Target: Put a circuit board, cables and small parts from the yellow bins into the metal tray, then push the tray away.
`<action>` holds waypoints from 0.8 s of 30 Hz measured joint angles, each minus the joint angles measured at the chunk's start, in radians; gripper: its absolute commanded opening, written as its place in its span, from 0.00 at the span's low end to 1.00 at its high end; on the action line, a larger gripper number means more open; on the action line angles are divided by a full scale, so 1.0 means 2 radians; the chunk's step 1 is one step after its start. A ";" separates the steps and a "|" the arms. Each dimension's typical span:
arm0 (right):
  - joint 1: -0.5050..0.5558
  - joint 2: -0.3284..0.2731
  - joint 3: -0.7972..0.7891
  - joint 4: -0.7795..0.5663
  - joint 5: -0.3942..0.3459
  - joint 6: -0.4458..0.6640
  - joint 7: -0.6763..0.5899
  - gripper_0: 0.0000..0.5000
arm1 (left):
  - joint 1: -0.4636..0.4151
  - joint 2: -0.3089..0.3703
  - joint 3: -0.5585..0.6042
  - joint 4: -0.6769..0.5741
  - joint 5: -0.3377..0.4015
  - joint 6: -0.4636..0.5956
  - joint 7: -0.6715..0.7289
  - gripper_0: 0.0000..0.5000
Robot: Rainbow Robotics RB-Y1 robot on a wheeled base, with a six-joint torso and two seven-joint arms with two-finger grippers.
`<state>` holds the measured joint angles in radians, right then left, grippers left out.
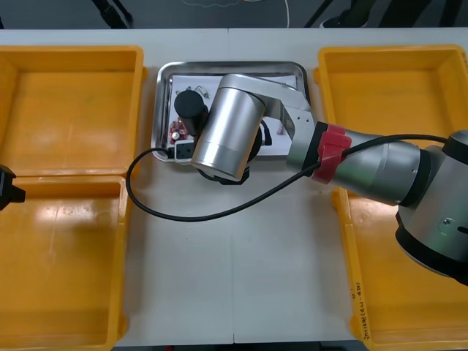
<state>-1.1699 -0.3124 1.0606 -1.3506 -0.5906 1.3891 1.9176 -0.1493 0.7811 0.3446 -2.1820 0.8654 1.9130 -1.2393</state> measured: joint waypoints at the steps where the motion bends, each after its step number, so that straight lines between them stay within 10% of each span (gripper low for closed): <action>1: -0.001 0.000 -0.001 0.004 0.000 -0.002 0.001 0.00 | 0.000 0.000 0.000 0.000 0.000 0.000 0.000 1.00; 24: -0.020 0.028 -0.021 0.081 0.008 -0.036 0.033 0.00 | 0.000 0.000 0.000 0.000 0.000 0.000 0.000 1.00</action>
<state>-1.2099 -0.2565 1.0177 -1.1895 -0.5750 1.3169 1.9836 -0.1492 0.7811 0.3447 -2.1823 0.8652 1.9130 -1.2393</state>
